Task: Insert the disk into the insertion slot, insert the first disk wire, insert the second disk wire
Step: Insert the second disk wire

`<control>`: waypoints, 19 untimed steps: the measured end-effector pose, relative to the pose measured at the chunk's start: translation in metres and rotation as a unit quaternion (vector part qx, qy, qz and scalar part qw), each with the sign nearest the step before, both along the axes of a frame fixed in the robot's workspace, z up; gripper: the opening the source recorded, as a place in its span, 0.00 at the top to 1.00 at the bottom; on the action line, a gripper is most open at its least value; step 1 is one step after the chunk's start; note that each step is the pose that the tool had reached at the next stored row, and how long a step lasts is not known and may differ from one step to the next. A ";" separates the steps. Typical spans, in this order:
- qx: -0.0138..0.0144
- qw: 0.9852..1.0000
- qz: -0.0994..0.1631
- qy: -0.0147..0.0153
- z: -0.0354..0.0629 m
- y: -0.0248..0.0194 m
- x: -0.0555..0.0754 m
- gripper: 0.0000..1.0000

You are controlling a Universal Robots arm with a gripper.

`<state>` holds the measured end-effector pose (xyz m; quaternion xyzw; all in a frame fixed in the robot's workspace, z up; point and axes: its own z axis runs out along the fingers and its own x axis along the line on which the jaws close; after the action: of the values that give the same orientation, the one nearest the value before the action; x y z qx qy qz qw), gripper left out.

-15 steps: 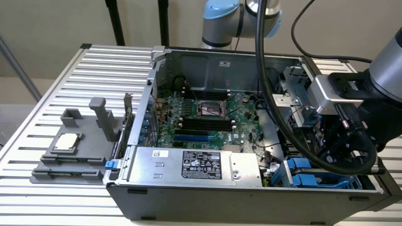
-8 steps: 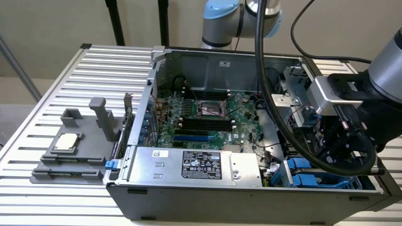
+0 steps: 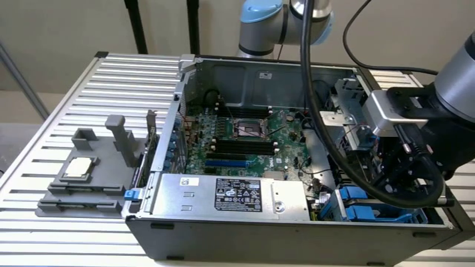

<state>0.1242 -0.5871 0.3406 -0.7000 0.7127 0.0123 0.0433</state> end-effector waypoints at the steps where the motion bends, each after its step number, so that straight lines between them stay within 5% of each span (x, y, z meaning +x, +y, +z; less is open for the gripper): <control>1: 0.000 1.000 0.000 0.000 0.0001 0.0001 0.000 0.84; 19: 0.000 1.000 0.000 -0.001 0.0006 0.0042 -0.002 0.84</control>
<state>0.1224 -0.5830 0.3412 -0.7002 0.7125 0.0113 0.0442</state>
